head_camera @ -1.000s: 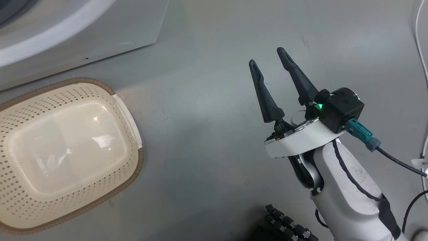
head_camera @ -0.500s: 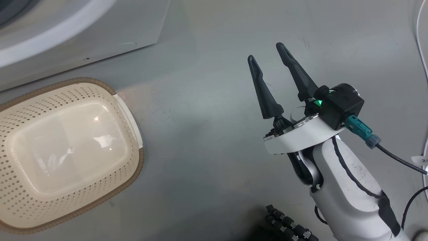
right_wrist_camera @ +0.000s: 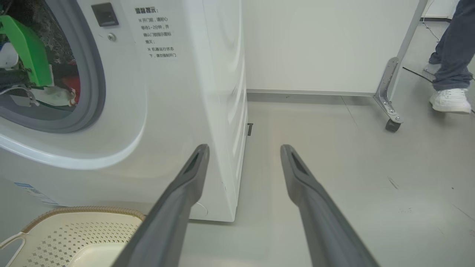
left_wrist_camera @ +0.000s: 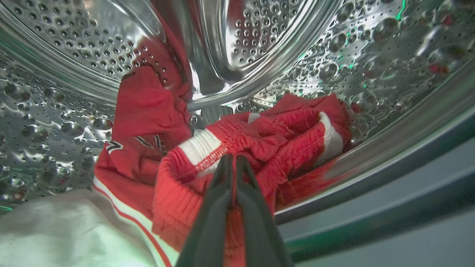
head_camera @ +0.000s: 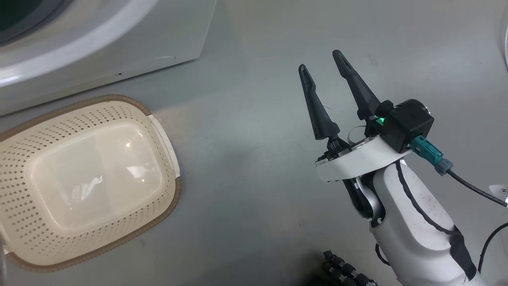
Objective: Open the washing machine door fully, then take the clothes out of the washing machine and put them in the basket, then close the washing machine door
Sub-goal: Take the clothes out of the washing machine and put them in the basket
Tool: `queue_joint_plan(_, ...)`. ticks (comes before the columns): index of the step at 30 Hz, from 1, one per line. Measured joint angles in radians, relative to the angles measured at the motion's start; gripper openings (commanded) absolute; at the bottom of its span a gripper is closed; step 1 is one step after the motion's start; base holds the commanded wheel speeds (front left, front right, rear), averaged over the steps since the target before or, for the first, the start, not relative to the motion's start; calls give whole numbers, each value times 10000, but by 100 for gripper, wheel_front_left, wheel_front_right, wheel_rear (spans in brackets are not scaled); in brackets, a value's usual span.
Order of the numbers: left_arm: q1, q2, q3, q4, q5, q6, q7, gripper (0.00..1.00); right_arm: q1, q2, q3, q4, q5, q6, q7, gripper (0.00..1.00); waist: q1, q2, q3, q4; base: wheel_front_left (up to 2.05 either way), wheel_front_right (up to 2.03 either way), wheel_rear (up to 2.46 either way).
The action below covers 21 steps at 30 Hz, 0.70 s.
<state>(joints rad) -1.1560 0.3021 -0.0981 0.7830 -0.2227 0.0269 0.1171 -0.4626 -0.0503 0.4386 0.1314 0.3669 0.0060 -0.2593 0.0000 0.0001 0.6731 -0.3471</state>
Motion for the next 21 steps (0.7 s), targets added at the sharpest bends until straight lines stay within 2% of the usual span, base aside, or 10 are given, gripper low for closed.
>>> queue_joint_plan(8,546,-506,61,-257,-82,52,-1252,0,6,-2,-38,186,-174,12,0,100,0,0,-392,315,0,0,0)
queue_joint_plan(21,2503,-1124,242,-861,-336,272,-3189,0,323,-29,-280,604,-541,29,0,100,0,0,-1249,1013,0,0,0)
